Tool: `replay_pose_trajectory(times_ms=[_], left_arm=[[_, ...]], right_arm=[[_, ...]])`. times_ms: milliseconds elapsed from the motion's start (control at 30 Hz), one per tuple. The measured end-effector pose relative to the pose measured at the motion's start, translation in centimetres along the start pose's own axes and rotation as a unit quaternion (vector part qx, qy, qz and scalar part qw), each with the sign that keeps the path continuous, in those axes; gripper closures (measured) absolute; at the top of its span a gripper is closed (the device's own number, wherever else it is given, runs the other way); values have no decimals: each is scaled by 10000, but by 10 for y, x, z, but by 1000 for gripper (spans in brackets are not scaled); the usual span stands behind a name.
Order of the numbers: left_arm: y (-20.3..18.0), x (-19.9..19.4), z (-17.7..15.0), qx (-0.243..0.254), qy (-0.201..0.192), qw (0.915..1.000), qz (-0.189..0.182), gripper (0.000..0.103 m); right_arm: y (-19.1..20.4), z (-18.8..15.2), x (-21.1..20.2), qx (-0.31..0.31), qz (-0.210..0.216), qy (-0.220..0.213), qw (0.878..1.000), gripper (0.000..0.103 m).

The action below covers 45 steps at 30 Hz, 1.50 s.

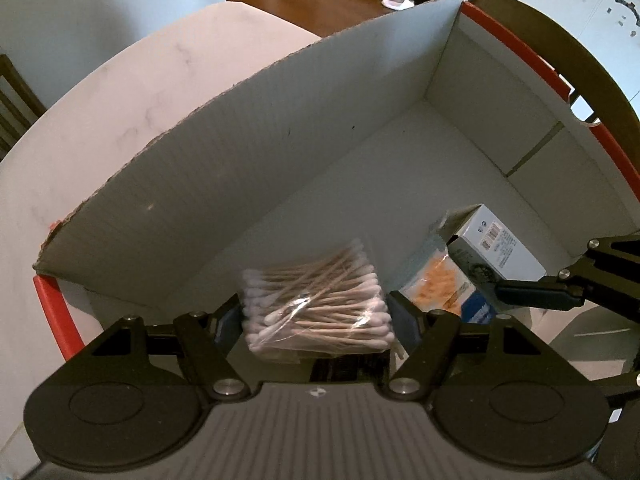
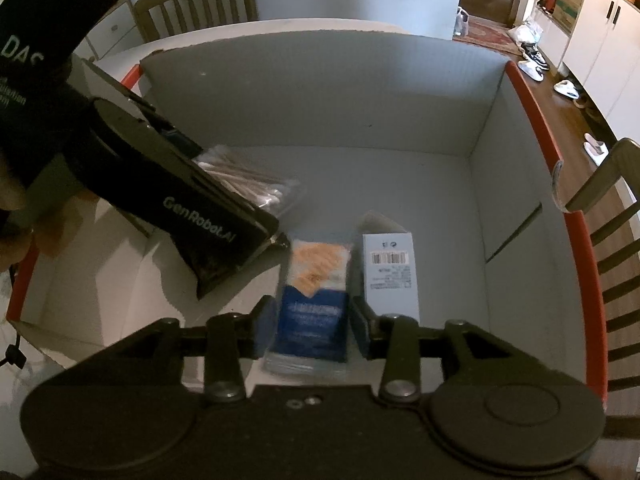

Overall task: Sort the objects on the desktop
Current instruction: 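Open left tool to drop the swab bag while right tool releases the wipe pack, then withdraw both tools from the shoebox back toward the turntable items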

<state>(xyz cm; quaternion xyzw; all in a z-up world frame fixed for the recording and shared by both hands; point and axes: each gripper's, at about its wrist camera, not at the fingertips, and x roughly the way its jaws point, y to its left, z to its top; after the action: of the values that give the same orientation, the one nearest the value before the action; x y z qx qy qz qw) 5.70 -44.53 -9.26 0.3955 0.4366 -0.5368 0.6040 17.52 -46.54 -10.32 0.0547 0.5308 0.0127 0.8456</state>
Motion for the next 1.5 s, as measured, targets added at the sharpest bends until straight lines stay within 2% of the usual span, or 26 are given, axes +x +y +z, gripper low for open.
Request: replay_pose_trajectory(times_ms=[200,267,333,533,600,633,767,1000,1100,1500], left_arm=[[0,-7,-4,-50,-141,9999,11,27],[-1,-11,-6,-79,-209,9997,12,26],[-2,-16,-8,-100,-277,9996,-4,23],[4,-35,-22,-212,-510,9985,-14,23],[7,-40,-26,-253,-583,9980,48,23],[1,-39,-18,-285,-599,9978,73,23],[5,-49,-26,-387,-684,9969,103,23],[-3,-52,-20,-483,-875,9950,78,22],[-4,-59,-23,-478,-955,9943,64,16],[-7,-86,-39,-581,-1234,9906,-64,13]], right_arm=[[-2,-1,-3,-4,32,-38,10000,59],[-1,-1,-6,-21,41,-99,9999,54],[-1,0,-10,-42,7,-183,9998,44],[-4,-1,-19,-4,35,-315,9995,43],[-4,-2,-23,23,36,-380,9993,37],[-4,-3,-25,33,28,-413,9991,36],[-4,-3,-36,55,10,-536,9985,36],[-4,-6,-54,120,6,-767,9970,32],[-3,-8,-60,134,4,-849,9963,30],[5,-18,-87,138,90,-1184,9928,15]])
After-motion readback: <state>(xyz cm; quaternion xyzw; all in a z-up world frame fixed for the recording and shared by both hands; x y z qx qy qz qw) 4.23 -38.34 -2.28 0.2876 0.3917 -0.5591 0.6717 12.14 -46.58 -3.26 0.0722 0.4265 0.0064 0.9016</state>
